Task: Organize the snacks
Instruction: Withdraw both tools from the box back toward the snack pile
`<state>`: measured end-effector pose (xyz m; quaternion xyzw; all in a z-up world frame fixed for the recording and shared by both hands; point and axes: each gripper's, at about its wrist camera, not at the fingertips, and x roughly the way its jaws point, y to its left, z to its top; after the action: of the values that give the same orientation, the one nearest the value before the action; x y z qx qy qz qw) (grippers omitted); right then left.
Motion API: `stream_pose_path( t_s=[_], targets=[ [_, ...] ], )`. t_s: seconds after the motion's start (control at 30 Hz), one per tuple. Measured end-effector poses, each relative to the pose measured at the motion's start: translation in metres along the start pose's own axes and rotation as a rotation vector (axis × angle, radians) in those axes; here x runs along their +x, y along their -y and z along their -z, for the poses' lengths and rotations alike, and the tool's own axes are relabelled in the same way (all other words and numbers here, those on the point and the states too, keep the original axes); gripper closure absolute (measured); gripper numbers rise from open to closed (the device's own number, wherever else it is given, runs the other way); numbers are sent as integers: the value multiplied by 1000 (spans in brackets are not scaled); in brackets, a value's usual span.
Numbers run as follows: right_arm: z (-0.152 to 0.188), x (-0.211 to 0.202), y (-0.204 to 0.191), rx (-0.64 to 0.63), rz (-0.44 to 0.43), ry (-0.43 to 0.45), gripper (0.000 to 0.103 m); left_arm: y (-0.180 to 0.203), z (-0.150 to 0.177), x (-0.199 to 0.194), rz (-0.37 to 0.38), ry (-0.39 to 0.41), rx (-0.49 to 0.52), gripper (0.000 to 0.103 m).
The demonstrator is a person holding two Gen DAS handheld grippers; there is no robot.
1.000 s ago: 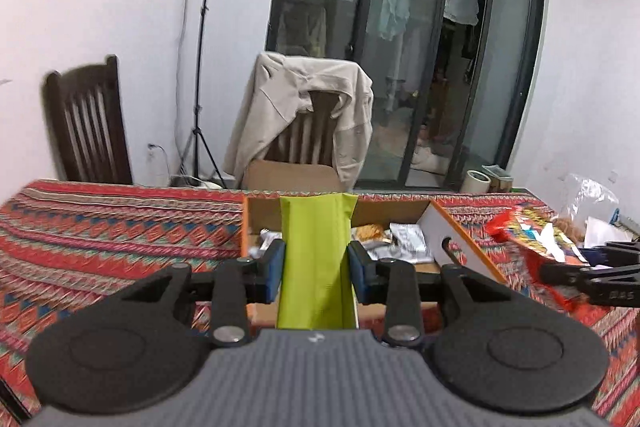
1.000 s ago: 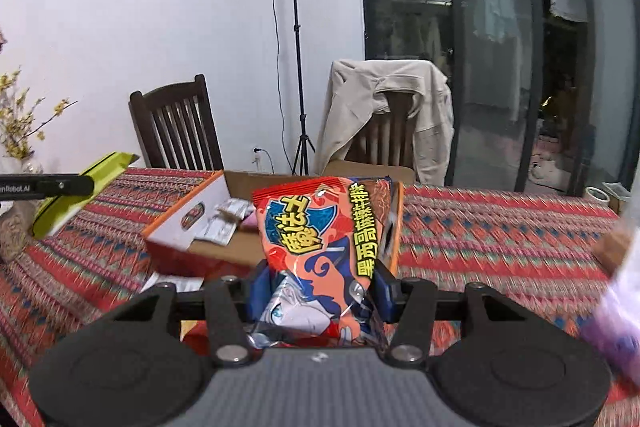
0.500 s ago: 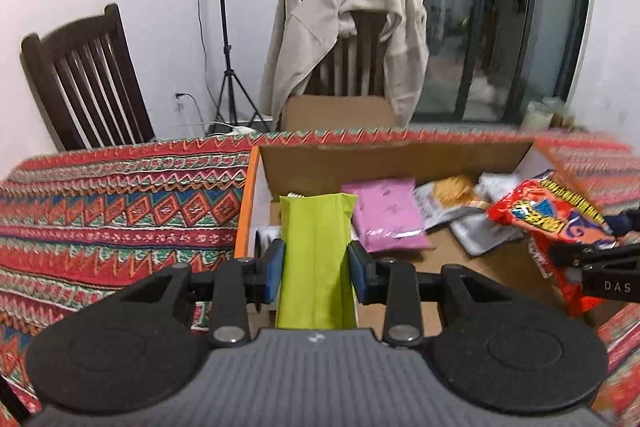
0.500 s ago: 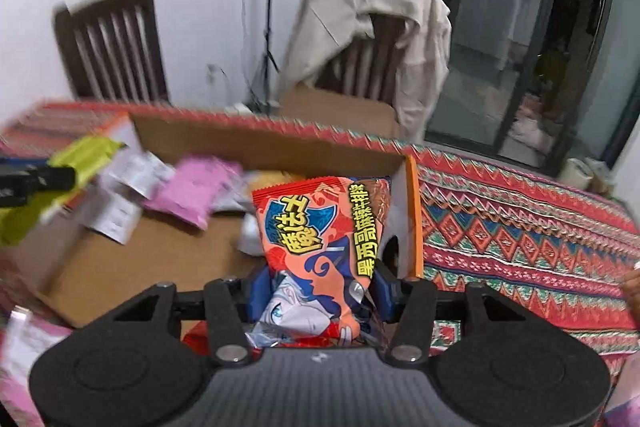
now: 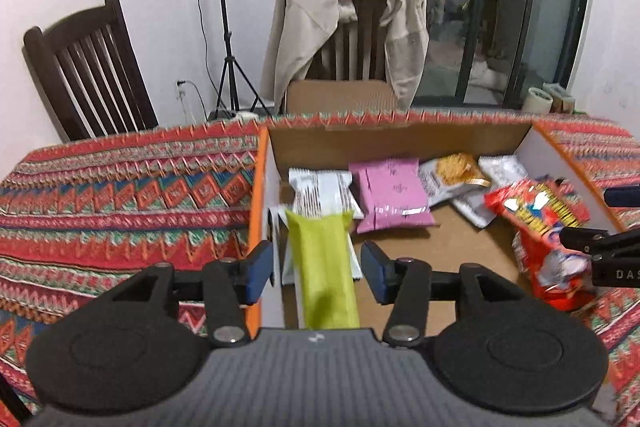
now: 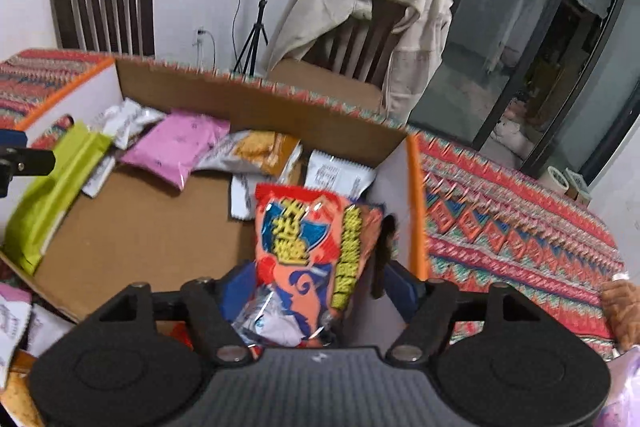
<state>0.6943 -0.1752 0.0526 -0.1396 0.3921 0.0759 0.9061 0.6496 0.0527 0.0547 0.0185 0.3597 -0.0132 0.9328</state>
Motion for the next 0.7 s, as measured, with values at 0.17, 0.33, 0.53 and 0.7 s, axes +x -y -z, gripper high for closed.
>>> stream_pose_path(
  t_s=[0.17,0.33,0.53,0.7],
  targets=[
    [-8,-41,16,11,7,67,18,-5,-13,-53,20,69,-2,47],
    [-1,-89,34,27,3,134,17,-3,-13,-114,56,141,18,14],
    [26,-161,53,57,-33,248,4,1,10,-184,67,214,52,0],
    [63,-220,63,89,-59,323,0,3,42,-237,97,274,71,0]
  ],
)
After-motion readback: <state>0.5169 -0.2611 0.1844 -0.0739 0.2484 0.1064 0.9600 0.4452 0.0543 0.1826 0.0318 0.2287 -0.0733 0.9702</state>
